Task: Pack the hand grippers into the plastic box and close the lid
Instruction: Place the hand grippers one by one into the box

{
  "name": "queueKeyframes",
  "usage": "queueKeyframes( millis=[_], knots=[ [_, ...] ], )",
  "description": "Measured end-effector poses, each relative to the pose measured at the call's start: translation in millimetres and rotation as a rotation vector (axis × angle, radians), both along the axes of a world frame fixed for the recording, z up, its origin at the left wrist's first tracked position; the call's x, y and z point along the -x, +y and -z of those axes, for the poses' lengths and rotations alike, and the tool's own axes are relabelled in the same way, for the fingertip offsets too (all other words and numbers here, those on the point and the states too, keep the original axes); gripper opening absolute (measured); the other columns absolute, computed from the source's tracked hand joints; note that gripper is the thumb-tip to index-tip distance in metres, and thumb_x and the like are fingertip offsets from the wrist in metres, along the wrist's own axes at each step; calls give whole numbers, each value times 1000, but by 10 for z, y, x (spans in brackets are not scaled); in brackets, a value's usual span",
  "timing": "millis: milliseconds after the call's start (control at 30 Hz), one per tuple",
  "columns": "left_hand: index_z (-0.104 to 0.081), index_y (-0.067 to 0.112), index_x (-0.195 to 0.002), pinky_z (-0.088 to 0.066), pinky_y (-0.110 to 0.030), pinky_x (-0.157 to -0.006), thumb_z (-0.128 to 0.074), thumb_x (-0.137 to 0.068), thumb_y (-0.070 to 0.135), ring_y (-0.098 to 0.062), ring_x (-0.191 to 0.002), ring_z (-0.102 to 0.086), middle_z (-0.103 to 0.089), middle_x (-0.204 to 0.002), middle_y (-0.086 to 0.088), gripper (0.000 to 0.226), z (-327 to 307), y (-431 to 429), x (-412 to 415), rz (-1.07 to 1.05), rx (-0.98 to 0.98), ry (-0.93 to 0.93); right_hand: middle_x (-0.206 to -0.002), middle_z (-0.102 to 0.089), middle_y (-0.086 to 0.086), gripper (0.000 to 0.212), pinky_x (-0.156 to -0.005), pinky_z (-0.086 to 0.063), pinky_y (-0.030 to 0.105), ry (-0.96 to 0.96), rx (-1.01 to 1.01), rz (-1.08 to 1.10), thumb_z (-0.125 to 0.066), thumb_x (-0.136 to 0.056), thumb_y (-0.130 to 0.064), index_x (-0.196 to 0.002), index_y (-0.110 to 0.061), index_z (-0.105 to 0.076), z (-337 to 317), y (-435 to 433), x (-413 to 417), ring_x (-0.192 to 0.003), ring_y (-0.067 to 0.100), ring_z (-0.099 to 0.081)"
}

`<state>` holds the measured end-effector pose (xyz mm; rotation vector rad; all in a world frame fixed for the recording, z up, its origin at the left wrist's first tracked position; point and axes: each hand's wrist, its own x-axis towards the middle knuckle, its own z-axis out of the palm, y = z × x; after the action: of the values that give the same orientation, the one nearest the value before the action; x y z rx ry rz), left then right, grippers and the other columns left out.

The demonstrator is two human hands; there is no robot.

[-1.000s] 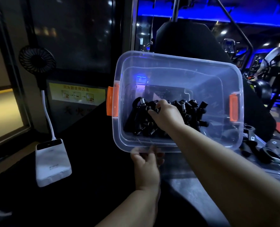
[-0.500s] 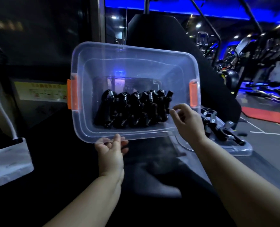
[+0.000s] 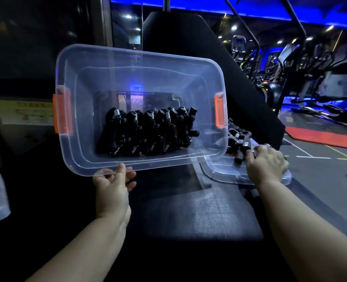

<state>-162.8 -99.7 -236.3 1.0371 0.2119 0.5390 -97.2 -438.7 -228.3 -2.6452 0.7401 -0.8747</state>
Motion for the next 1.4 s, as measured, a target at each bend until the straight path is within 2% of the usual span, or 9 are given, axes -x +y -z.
queueKeyframes(
  millis=[100,167,267,367,500,767,933,1233,1400],
  knots=[
    [-35,26,-88,-47,-25,-64,-49,-99,19,-12,-73,-62,-64,-87,-4,20,-2,-1,2,1,-6,10,-156,-19,16,65,-117,-3,54,174,-111,131,-37,-93,-55,-145,-17,-33,47,-67,-17,-144,36,-9],
    [-36,25,-89,-48,-26,-65,-50,-98,20,-12,-75,-63,-65,-88,-4,18,-3,-1,3,6,-3,17,-159,-4,20,77,-116,1,56,256,-227,193,-36,-91,-63,-150,-16,-22,61,-105,-30,-145,43,-3],
    [-36,25,-89,-48,-26,-66,-51,-98,20,-12,-76,-64,-65,-89,-4,18,-5,-1,14,6,0,22,-153,-17,29,77,-114,-8,57,301,-270,222,-34,-89,-67,-149,-20,-26,74,-150,-52,-140,45,-16],
    [-36,26,-89,-47,-26,-66,-51,-98,20,-13,-76,-64,-65,-88,-3,18,-9,1,15,5,1,21,-144,-33,28,72,-111,-15,53,299,-231,228,-34,-87,-68,-144,-23,-34,83,-173,-49,-133,41,-25],
    [-36,26,-88,-47,-26,-66,-50,-98,20,-13,-76,-63,-65,-88,-3,18,-9,-3,14,2,1,20,-141,-35,26,64,-107,-18,51,276,-224,189,-39,-86,-67,-137,-29,-40,56,-155,-7,-130,39,-27],
    [-36,26,-89,-47,-25,-66,-50,-98,20,-12,-76,-62,-64,-87,-3,18,-13,-6,25,5,9,20,-126,-50,23,58,-102,-25,47,200,-210,127,-47,-79,-63,-124,-26,-47,10,-80,13,-123,37,-40],
    [-36,25,-88,-47,-25,-65,-50,-98,20,-11,-73,-62,-64,-86,-2,19,-19,-8,25,7,7,15,-123,-50,21,61,-104,-26,47,137,-262,70,-59,-72,-66,-120,-29,-51,12,-85,51,-123,38,-40],
    [-37,25,-90,-47,-26,-65,-51,-98,21,-12,-75,-62,-64,-87,-3,16,-4,2,29,13,7,17,-122,-46,17,64,-104,-32,38,12,-257,-15,-81,-59,-51,-114,-24,-61,-26,18,202,-117,38,-45],
    [-37,25,-90,-47,-25,-66,-51,-98,21,-12,-75,-62,-65,-88,-3,17,-3,5,38,19,14,17,-121,-45,23,68,-105,-31,45,7,-315,-49,-67,-69,-70,-113,-20,-57,38,74,148,-120,43,-39]
  ],
)
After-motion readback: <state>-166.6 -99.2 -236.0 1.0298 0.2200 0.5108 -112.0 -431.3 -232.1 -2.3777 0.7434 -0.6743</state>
